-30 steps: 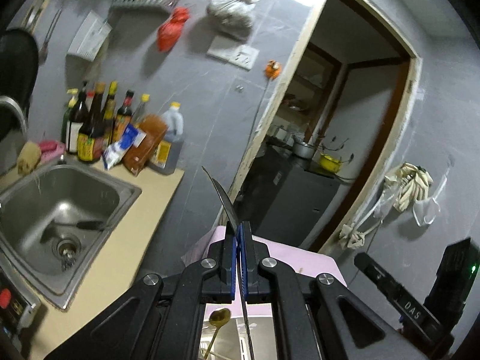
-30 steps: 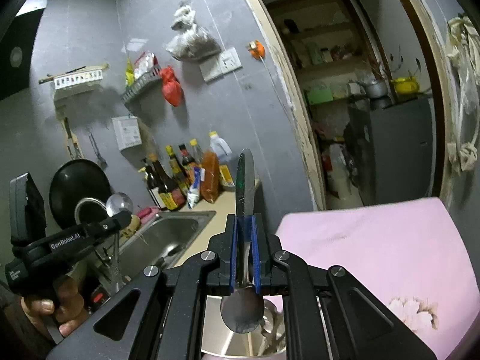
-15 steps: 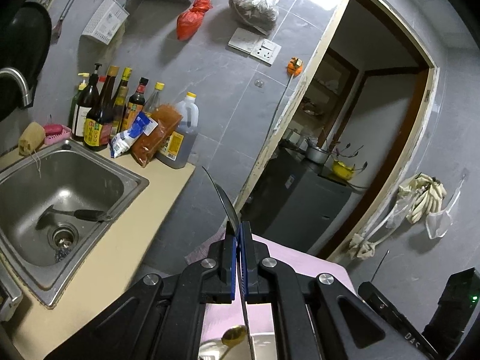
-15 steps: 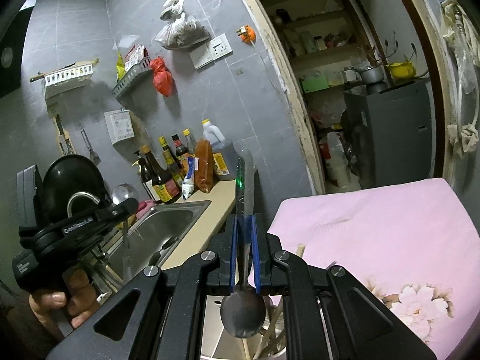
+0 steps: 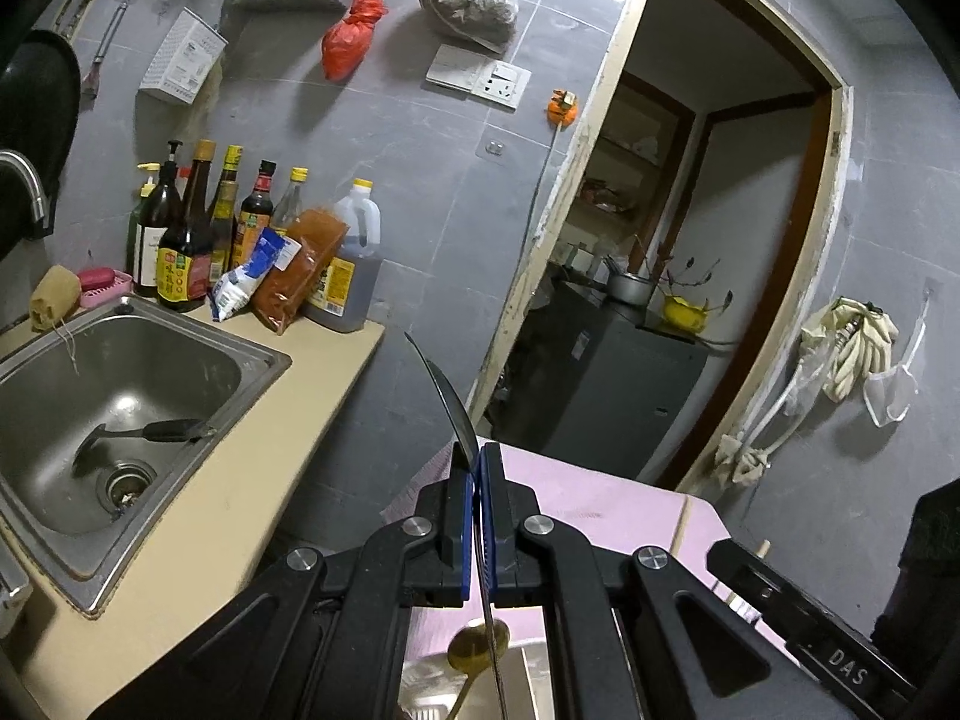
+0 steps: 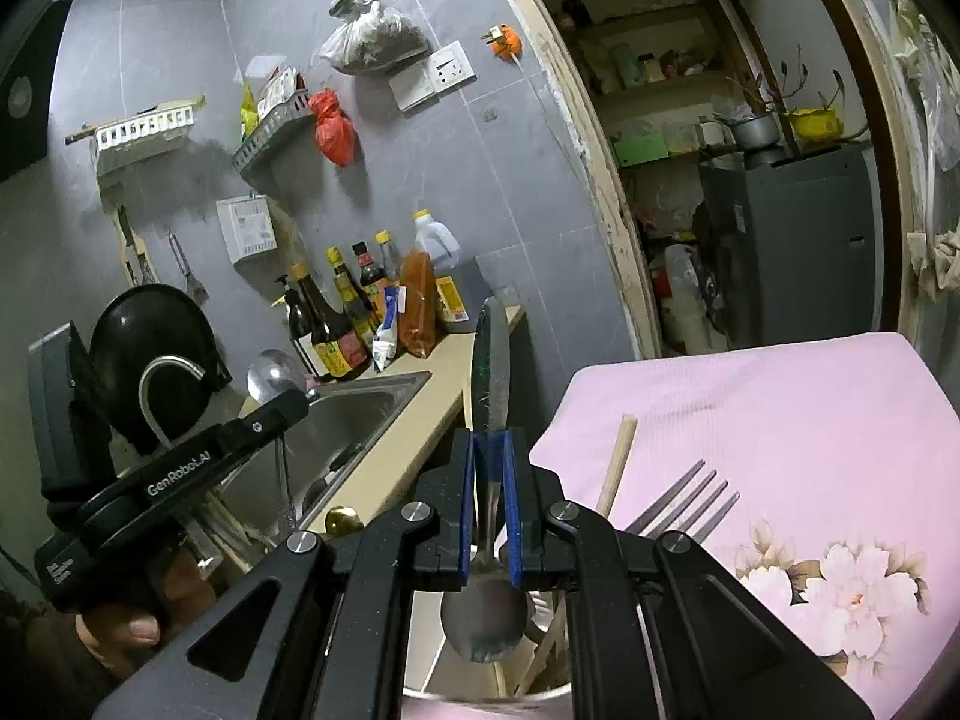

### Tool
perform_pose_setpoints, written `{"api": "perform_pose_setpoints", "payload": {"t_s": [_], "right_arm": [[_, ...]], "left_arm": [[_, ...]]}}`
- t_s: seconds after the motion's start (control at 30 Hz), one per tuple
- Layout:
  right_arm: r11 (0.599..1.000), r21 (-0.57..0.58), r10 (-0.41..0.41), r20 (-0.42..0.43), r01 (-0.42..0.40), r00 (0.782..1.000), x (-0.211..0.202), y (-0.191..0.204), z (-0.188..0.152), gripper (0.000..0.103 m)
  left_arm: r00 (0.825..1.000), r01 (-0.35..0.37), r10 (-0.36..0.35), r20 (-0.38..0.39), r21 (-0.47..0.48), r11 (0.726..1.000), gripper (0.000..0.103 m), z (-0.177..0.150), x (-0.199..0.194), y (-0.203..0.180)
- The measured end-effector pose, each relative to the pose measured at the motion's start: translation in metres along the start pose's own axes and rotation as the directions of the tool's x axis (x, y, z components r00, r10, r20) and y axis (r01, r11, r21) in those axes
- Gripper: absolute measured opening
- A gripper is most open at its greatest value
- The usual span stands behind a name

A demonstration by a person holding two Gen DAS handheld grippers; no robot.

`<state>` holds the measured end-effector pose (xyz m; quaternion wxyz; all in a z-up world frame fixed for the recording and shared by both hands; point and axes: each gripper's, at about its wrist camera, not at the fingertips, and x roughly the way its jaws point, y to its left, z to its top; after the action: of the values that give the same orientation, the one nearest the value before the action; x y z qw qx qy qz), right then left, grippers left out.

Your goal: Organize utensils

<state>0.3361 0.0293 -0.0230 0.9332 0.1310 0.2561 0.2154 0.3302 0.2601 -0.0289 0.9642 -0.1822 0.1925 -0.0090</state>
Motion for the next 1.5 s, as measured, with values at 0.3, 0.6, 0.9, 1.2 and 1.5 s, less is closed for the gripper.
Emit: {"api": "perform_pose_setpoints", "payload": {"t_s": [0.3,0.6,0.9,1.2,1.5], "right_arm": [[0.997,-0.066,-0.038,-0.028,0.037,0.999,-0.010,0.008,-0.009,0.008],[0.997,-0.055,-0.061,-0.046,0.059,0.997,-0.019,0.006,-0.009,0.009],[0.997,-0.049,-0.067,-0.040,0.065,0.997,-0.034,0.009,-0.007,0.025],[0.993,-0.055,-0.100,0.004,0.100,0.995,-0.061,0.010,0.000,0.031],[0.986,-0.049,-0.156,0.049,0.159,0.986,-0.095,0.004,0.007,0.051]], "left_arm": [[0.998,0.043,-0.041,-0.042,0.034,0.998,0.003,-0.007,-0.011,0.002],[0.990,0.053,-0.039,-0.135,0.102,0.993,0.004,-0.010,-0.016,-0.001],[0.973,0.088,-0.068,-0.219,0.084,0.993,0.021,-0.013,-0.025,-0.003],[0.978,0.096,-0.082,-0.190,0.066,0.993,0.052,-0.014,-0.041,-0.011],[0.990,0.070,-0.060,-0.131,0.079,0.994,0.072,-0.002,-0.061,-0.017]]}}
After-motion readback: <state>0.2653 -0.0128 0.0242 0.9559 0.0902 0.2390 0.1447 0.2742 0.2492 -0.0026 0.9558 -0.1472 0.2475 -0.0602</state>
